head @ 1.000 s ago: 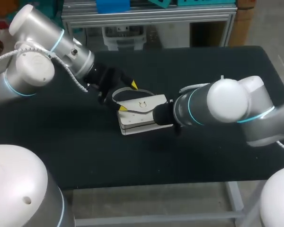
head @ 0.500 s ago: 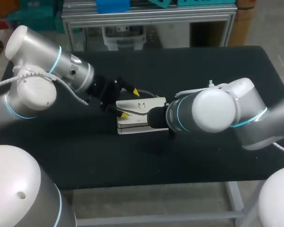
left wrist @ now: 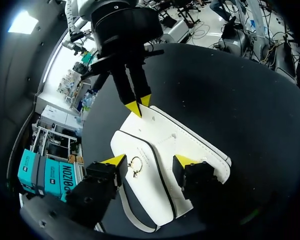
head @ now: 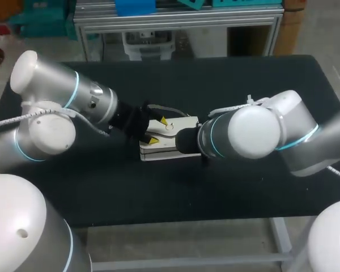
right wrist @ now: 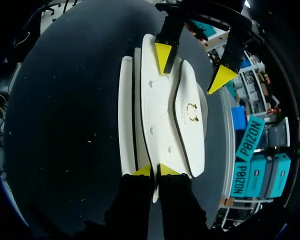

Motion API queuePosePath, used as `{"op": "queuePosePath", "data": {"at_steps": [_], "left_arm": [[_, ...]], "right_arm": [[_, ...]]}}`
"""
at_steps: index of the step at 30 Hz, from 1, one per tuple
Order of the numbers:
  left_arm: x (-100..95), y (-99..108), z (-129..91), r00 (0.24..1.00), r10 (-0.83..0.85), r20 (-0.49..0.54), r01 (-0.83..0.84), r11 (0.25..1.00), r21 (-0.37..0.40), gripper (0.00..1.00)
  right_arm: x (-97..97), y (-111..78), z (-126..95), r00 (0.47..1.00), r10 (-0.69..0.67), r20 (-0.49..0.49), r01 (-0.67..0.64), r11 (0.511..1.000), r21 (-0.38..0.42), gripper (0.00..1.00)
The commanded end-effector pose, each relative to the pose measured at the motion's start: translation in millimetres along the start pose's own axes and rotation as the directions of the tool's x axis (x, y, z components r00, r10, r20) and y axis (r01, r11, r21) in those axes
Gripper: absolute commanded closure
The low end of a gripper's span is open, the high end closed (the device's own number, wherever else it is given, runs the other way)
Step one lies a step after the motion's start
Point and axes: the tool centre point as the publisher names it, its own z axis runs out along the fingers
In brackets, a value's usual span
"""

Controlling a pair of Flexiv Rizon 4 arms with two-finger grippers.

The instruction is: Pick up the bag, open it, inspect its contents, close it, and place it on the opposite side

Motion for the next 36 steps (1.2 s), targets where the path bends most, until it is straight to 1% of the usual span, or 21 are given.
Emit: {"op": "queuePosePath", "data": {"at_steps": [1,3,5,9,12,16,18,26,29,31,32,36], "left_arm": [[4.0,0,13,0.999,0.024,0.046,-0.022,0.998,-0.060,0.39],[2.9,3,17,0.998,0.035,0.049,-0.031,0.997,-0.075,0.41],[2.3,6,22,0.998,0.052,0.046,-0.046,0.993,-0.107,0.39],[1.3,8,29,0.997,0.065,0.049,-0.058,0.989,-0.138,0.47],[-0.5,11,30,0.995,0.065,0.070,-0.052,0.983,-0.174,0.61],[-5.2,18,28,0.994,0.037,0.102,-0.016,0.980,-0.199,1.00],[-8.2,20,25,0.993,0.008,0.116,0.015,0.980,-0.200,1.00],[-22.6,22,9,0.986,-0.099,0.132,0.120,0.980,-0.159,1.00],[-29.5,20,1,0.981,-0.138,0.132,0.156,0.979,-0.128,1.00],[-34.2,19,-4,0.977,-0.172,0.122,0.186,0.976,-0.111,1.00],[-37.0,19,-7,0.974,-0.200,0.109,0.210,0.974,-0.088,1.00],[-49.5,21,-18,0.959,-0.275,0.074,0.280,0.958,-0.061,1.00]], "right_arm": [[4.5,-0.7,3,0.999,0.001,0.033,0.000,1.000,-0.009,1.00],[4.5,-0.7,3,0.999,0.001,0.033,0.000,1.000,-0.009,1.00],[4.5,-0.7,3,0.999,0.001,0.033,0.000,1.000,-0.009,1.00],[4.5,-0.7,3,0.999,0.001,0.033,0.000,1.000,-0.009,1.00],[4.5,-0.7,3,0.999,0.001,0.033,0.000,1.000,-0.009,1.00],[4.5,-0.7,3,0.999,0.001,0.033,0.000,1.000,-0.009,1.00],[4.5,-0.7,3,0.999,0.001,0.033,0.000,1.000,-0.009,1.00],[4.5,-0.7,3,0.999,0.001,0.033,0.000,1.000,-0.009,1.00],[4.5,-0.7,3,0.999,0.001,0.033,0.000,1.000,-0.009,1.00],[4.5,-0.7,3,0.999,0.001,0.033,0.000,1.000,-0.009,1.00],[4.5,-0.7,3,0.999,0.001,0.033,0.000,1.000,-0.009,1.00],[4.5,-0.7,3,0.999,0.001,0.033,0.000,1.000,-0.009,1.00]]}}
